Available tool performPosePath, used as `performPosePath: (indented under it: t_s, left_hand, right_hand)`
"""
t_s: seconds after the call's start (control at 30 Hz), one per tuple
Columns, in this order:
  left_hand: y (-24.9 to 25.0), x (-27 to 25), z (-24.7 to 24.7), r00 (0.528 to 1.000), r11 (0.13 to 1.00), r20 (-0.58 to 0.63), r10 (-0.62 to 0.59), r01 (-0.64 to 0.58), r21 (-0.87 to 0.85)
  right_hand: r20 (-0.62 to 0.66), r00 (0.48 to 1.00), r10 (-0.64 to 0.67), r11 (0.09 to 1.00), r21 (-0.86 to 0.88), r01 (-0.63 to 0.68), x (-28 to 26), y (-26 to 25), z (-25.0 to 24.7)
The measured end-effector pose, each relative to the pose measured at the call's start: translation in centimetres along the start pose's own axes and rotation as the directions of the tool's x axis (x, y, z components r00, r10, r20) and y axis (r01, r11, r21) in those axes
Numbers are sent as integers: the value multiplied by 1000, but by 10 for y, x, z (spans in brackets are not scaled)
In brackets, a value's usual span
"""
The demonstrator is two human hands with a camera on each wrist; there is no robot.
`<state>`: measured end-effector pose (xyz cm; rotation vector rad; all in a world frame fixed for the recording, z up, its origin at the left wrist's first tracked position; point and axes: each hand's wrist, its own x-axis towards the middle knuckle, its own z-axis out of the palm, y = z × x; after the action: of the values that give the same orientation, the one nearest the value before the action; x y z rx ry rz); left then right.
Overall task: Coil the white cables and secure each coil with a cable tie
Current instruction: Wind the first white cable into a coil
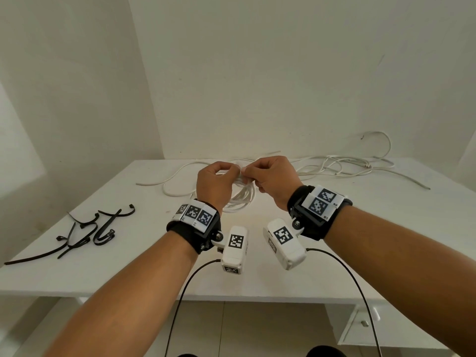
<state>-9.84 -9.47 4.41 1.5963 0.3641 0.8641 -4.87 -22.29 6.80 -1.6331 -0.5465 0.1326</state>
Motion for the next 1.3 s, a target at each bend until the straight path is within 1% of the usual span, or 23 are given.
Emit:
performPosePath:
  t_s: [0.1,0.2,0.27,0.37,0.53,0.73,0.97,1.1,1.2,1.3]
  left_hand:
    - [2,-2,-1,997,998,59,56,-58,37]
    - [2,-2,-2,991,995,114,66,-74,65]
    - [2,-1,-2,993,995,100,58,-65,71]
    - [2,1,-2,996,996,42,74,-76,55]
    - [-4,-1,-1,995,993,28,93,-94,68]
    - [-3,-2,0,990,985,25,141,-143,98]
    - [-4,-4,-2,982,973,10,189,-189,132]
    - [-6,-5,-1,983,975,-6,184,-181,126]
    - [-7,-7,-1,970,956,-1,244,-240,166]
    - [-9,-7,-4,954,930,27,298,-296,220]
  right_hand:
    - [-18,1000,-26,999,-38,25,-1,-2,-2]
    - [-12,1000,-3,1000,-15,3,-1,-2,-4]
    - [6,999,41,998,51,-41,-1,0,-4]
    - [63,993,103,979,169,-112,-3,-2,-3]
    - [131,975,181,955,211,-206,-5,-8,-3]
    - [175,960,218,941,222,-254,-4,-5,-3]
    - [165,964,207,935,257,-244,-5,-2,-3]
    - [163,961,222,928,268,-260,-5,-1,-2]
    - [168,959,229,916,296,-271,-3,-1,-2]
    - [213,946,244,901,312,-302,-1,0,-2]
